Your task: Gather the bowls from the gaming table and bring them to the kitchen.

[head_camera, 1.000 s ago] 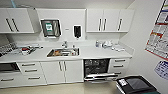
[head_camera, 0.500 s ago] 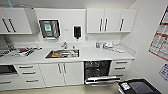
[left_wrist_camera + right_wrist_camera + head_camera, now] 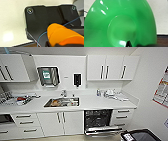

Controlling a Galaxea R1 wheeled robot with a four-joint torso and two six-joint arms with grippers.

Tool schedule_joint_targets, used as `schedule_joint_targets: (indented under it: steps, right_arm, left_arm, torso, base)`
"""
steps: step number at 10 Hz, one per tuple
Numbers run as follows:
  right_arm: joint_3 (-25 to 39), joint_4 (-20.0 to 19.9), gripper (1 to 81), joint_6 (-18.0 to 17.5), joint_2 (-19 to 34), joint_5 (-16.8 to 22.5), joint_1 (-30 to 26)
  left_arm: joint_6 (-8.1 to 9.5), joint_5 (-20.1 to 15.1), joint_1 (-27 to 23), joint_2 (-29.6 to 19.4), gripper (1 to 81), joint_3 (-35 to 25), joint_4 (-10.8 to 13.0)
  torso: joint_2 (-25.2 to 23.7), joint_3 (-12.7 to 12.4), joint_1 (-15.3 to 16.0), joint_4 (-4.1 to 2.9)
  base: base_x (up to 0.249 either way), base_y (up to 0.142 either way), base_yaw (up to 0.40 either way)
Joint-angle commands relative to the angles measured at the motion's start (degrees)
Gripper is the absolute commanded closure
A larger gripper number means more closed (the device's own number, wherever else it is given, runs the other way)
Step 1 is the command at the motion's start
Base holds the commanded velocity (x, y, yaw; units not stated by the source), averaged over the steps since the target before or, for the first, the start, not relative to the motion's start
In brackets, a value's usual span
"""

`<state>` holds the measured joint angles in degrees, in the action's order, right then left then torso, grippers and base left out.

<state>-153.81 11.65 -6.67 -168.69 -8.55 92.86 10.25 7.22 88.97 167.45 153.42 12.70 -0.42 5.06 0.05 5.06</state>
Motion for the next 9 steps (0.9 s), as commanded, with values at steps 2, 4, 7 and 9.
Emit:
schedule_joint_targets:
  steps: [2,4,7,9]
  right_arm:
    - [0.36,1.0,81.1,0.43,-0.17,2.66,-1.66]
    - [0.36,1.0,81.1,0.43,-0.09,2.66,-1.66]
    - [0.18,1.0,81.1,0.43,-0.18,2.66,-1.66]
    - [0.1,1.0,81.1,0.43,-0.18,2.66,-1.66]
  left_arm:
    - [-0.32,-2.91,-1.64,-0.71,81.1,0.12,-0.05]
    - [-0.32,-3.0,-1.64,-0.62,81.1,0.12,0.13]
    - [-0.32,-3.0,-1.64,-0.53,81.1,0.05,0.31]
    - [-0.32,-3.09,-1.64,-0.62,81.1,0.13,0.39]
  torso:
    - [0.0,0.0,0.0,0.0]
    - [0.0,0.0,0.0,0.0]
    - [0.0,0.0,-0.02,0.0]
    - [0.05,0.02,0.05,0.0]
  base:
    - [0.134,0.0,0.0]
    - [0.133,0.0,0.0]
    - [0.133,0.0,0.0]
    - [0.133,0.0,0.0]
